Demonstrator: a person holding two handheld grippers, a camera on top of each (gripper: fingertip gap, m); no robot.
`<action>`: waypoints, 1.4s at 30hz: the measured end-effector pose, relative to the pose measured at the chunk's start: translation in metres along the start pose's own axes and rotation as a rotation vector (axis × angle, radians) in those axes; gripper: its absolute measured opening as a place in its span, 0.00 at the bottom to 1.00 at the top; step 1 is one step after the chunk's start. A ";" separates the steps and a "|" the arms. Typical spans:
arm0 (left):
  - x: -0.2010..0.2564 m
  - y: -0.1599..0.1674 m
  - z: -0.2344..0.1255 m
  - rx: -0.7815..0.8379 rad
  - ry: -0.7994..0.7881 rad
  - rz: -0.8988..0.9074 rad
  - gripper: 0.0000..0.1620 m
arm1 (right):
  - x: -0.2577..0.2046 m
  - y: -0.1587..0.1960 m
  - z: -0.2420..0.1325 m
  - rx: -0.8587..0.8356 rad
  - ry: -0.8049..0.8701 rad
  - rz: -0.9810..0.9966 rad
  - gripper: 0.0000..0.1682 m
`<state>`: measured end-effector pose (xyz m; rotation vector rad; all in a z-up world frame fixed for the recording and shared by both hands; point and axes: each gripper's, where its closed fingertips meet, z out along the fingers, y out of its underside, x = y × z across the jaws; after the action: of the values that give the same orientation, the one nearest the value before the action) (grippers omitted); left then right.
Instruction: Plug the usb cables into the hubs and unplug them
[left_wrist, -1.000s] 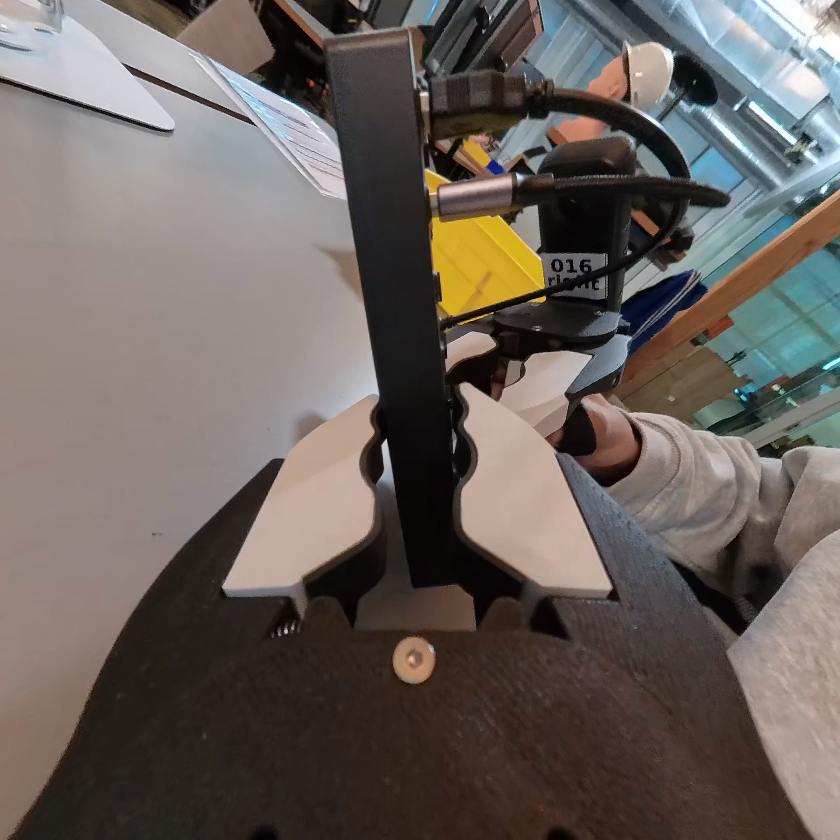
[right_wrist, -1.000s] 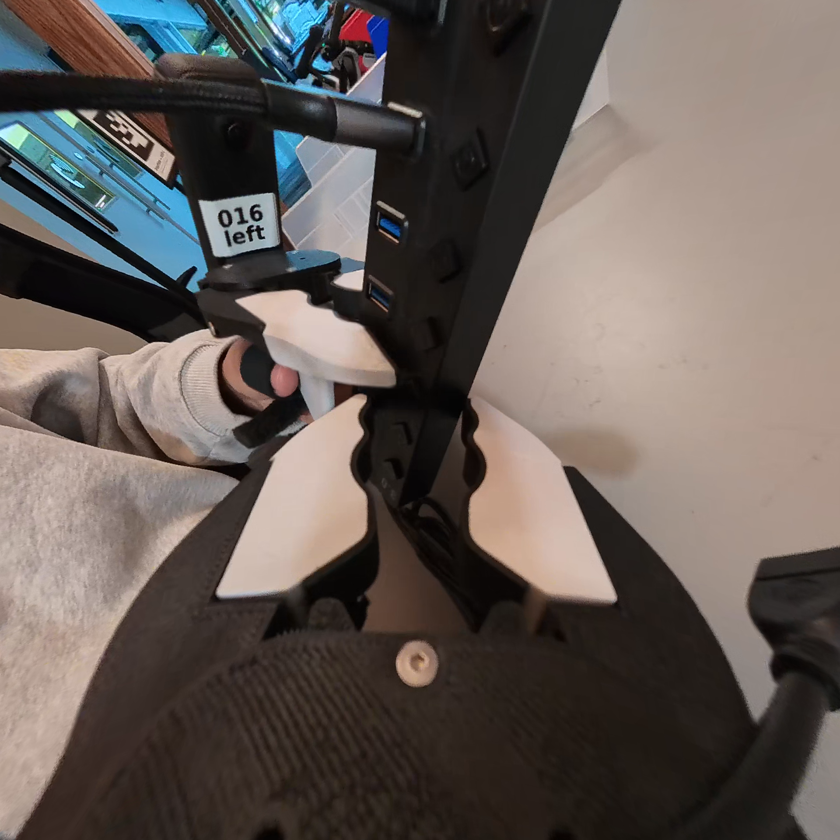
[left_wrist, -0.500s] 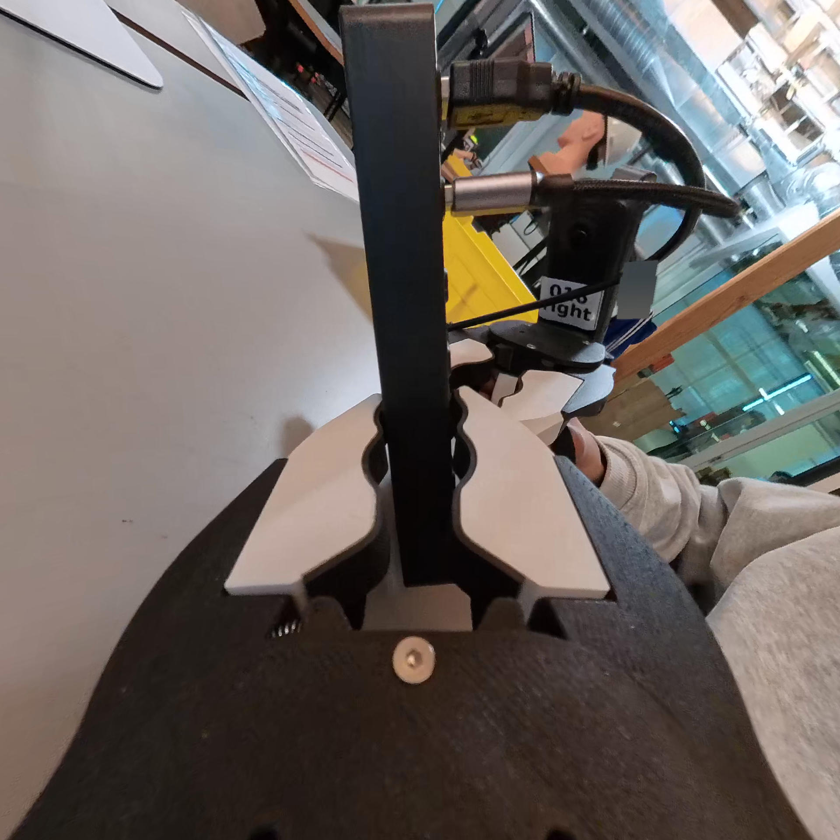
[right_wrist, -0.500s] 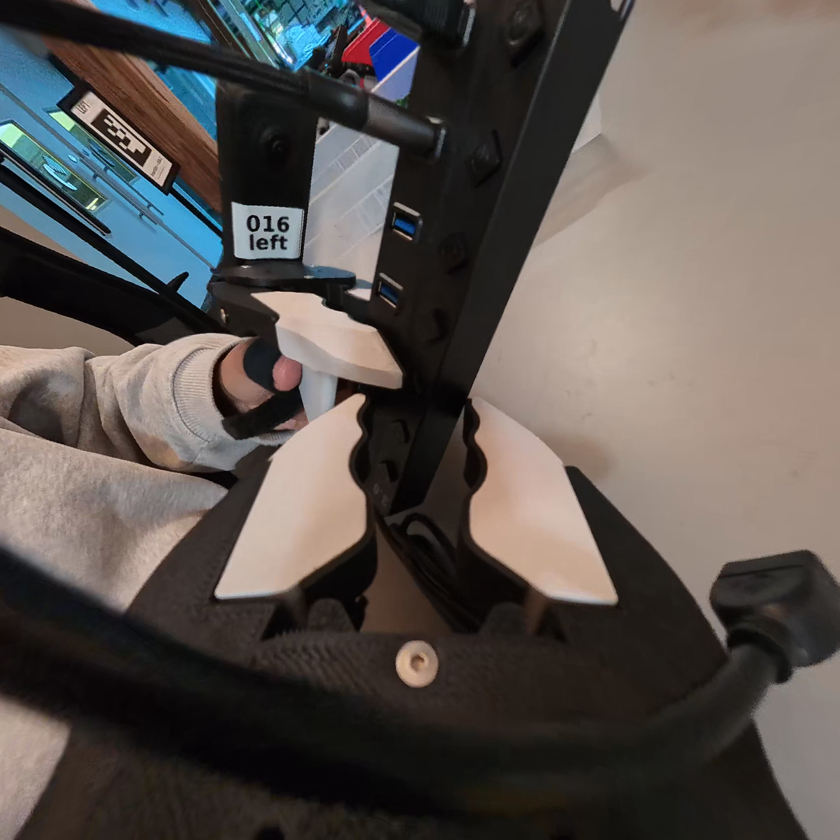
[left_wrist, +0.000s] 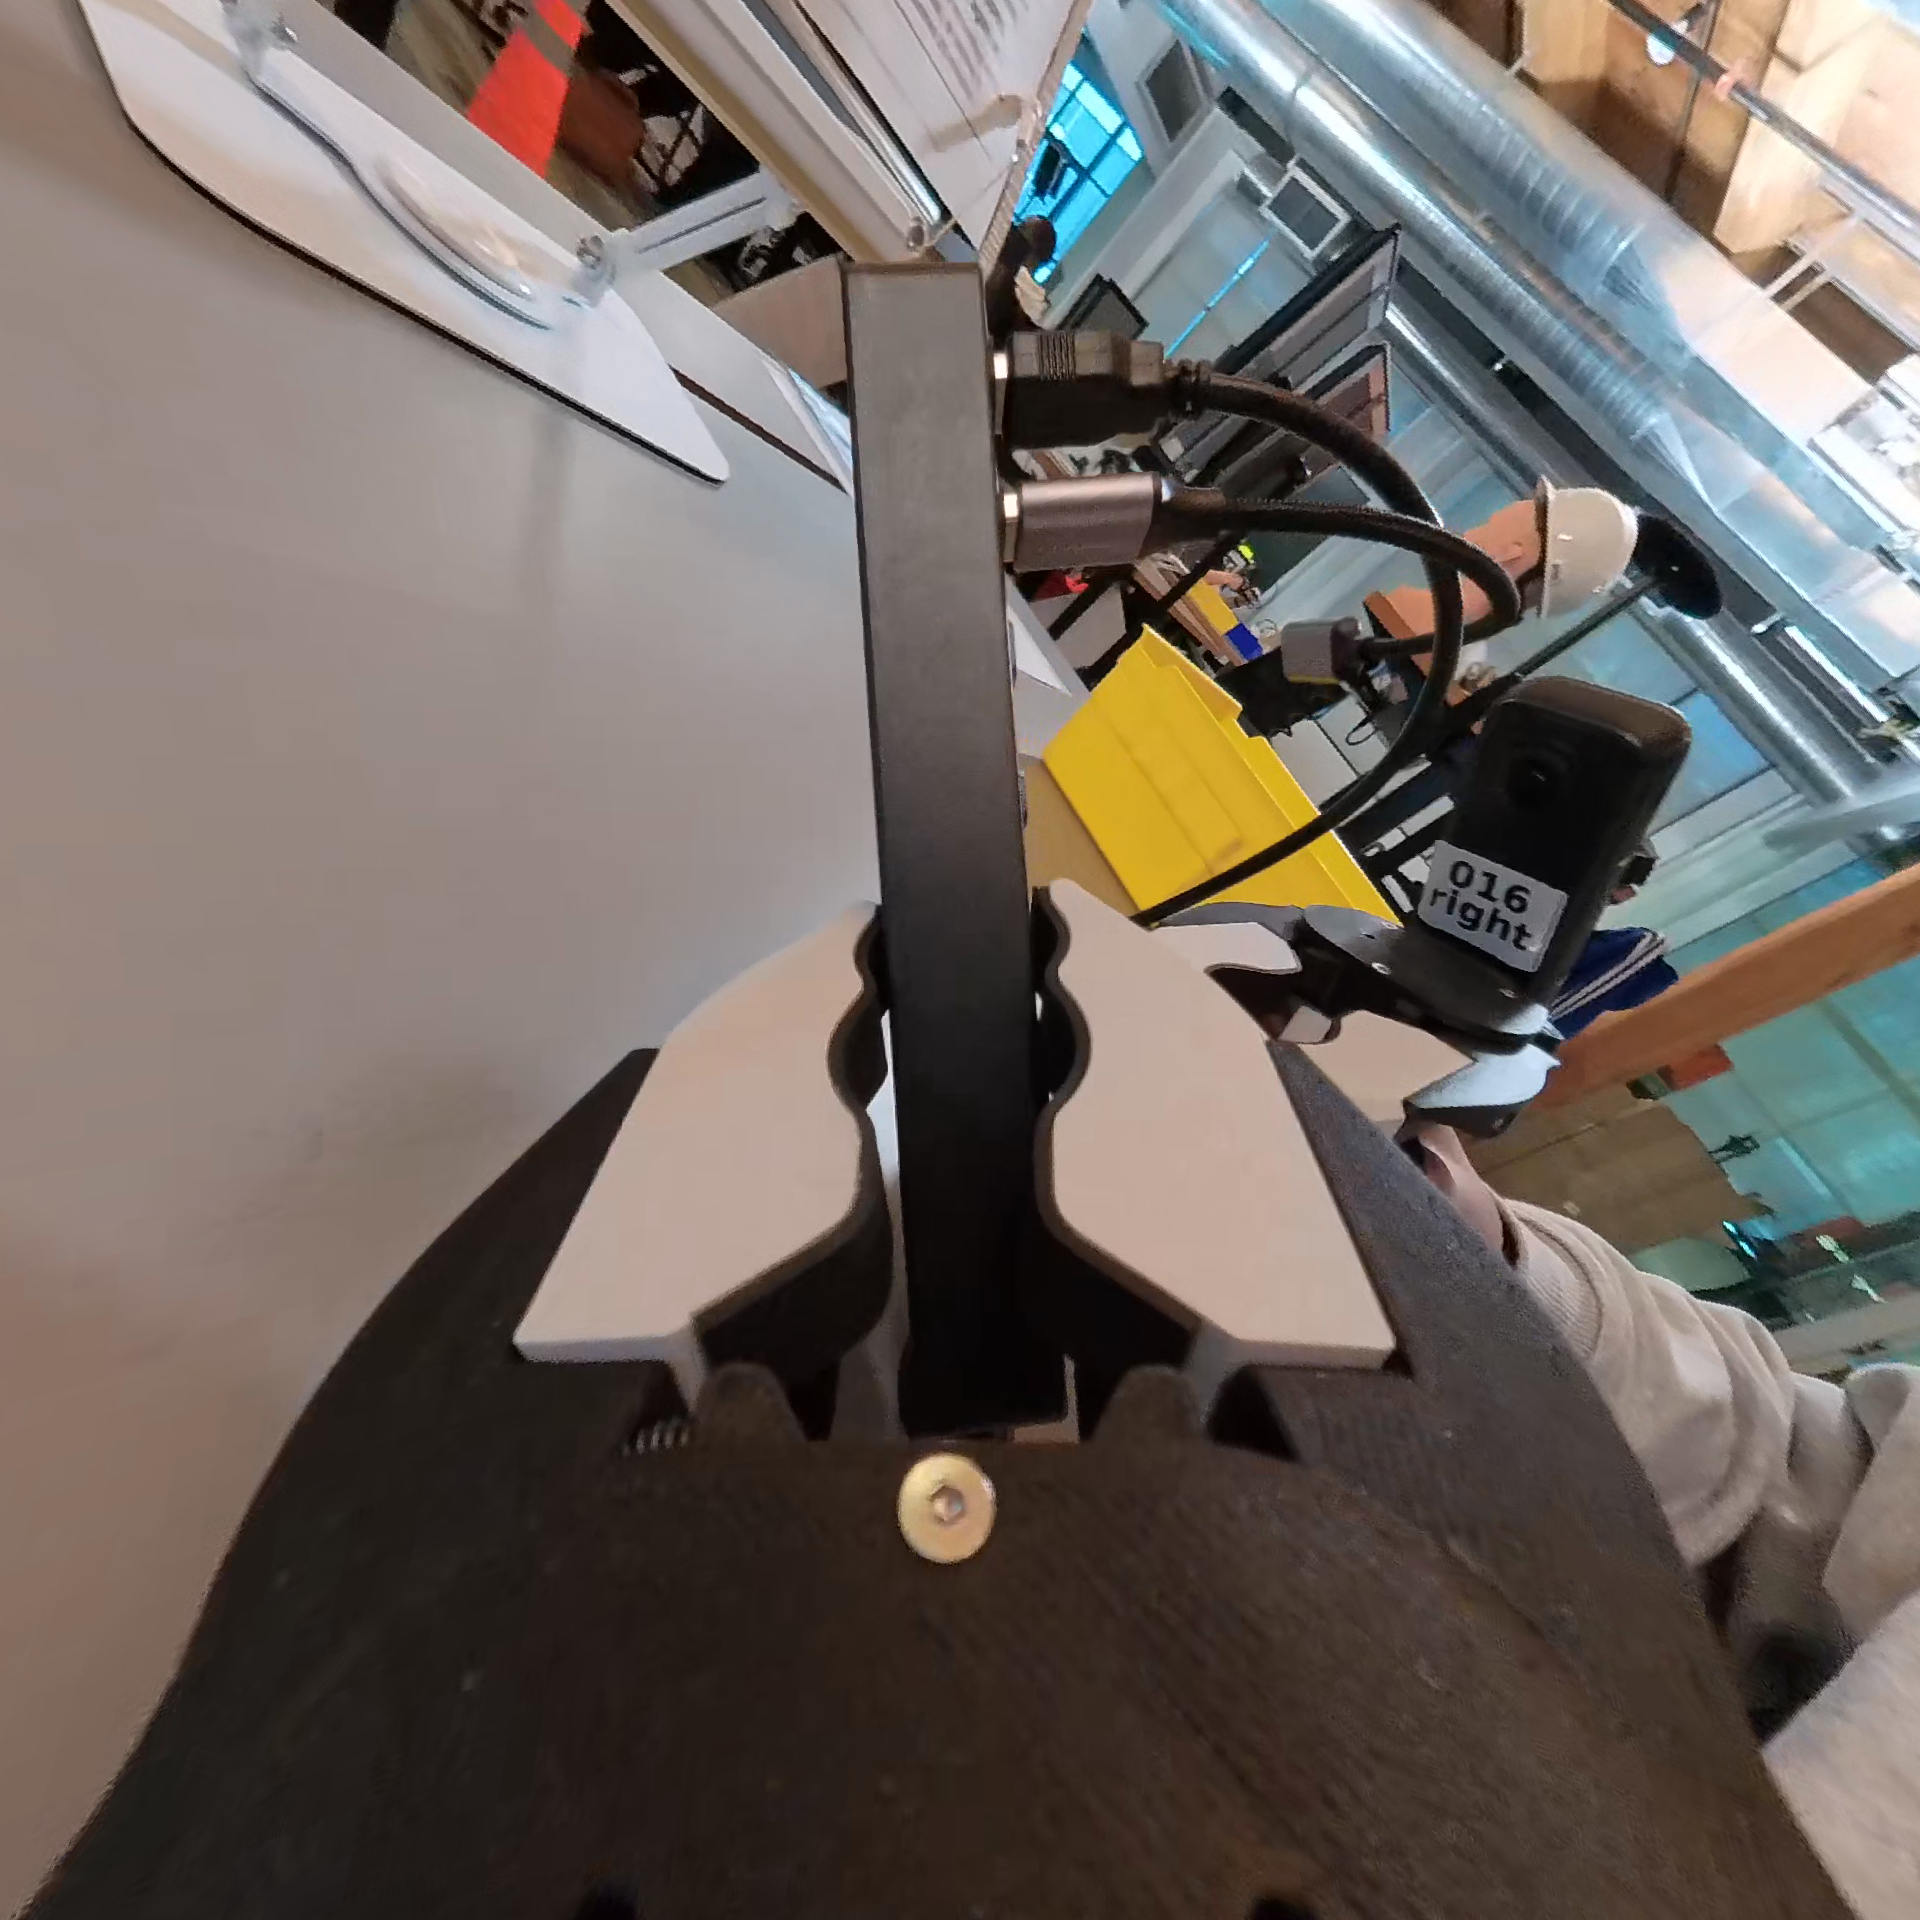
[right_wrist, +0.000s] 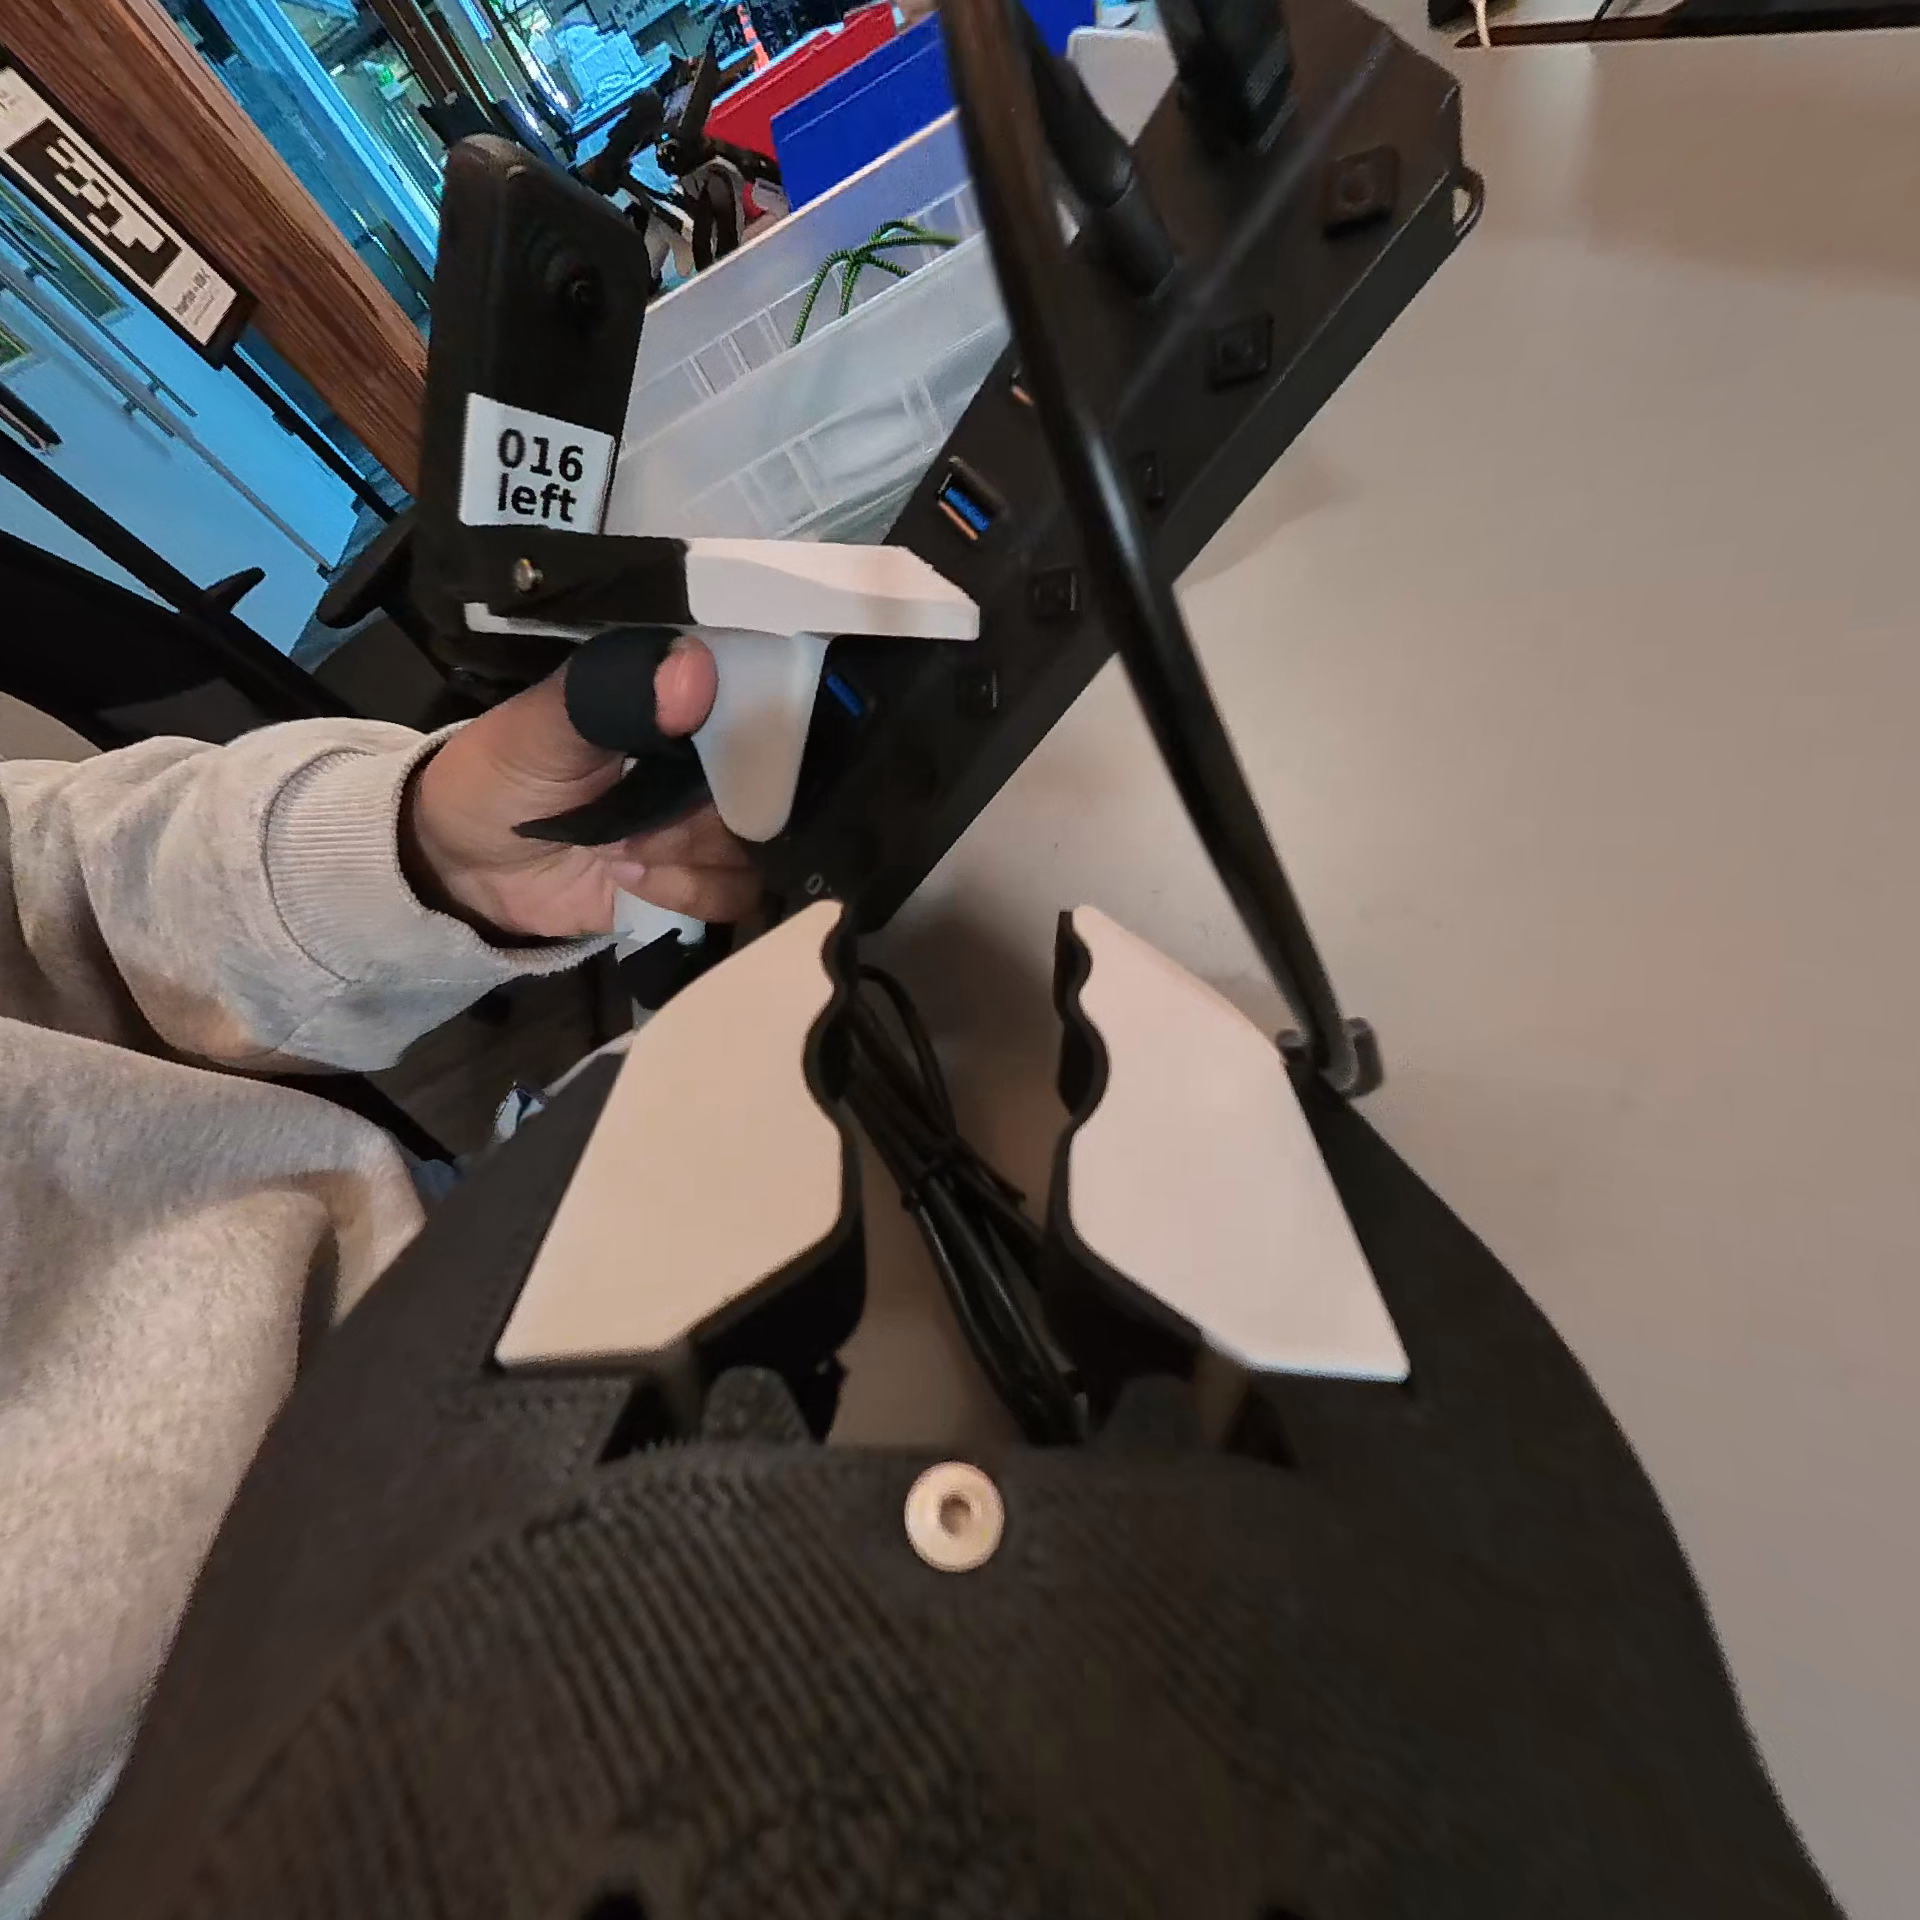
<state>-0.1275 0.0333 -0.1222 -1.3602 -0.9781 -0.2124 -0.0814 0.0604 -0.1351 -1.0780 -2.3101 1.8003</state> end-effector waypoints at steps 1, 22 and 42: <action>-0.002 -0.001 0.000 0.004 -0.012 0.010 0.17 | 0.000 0.000 0.000 -0.003 0.002 -0.007 0.22; -0.026 -0.011 -0.004 0.074 -0.149 0.113 0.17 | -0.069 -0.062 -0.002 0.124 -0.046 -0.345 0.09; -0.037 -0.013 -0.002 0.063 -0.053 -0.061 0.16 | -0.113 -0.149 0.259 -0.494 -0.363 -0.761 0.13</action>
<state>-0.1573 0.0138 -0.1384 -1.2849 -1.0630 -0.1910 -0.1768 -0.2318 -0.0504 0.1983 -2.8689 1.2192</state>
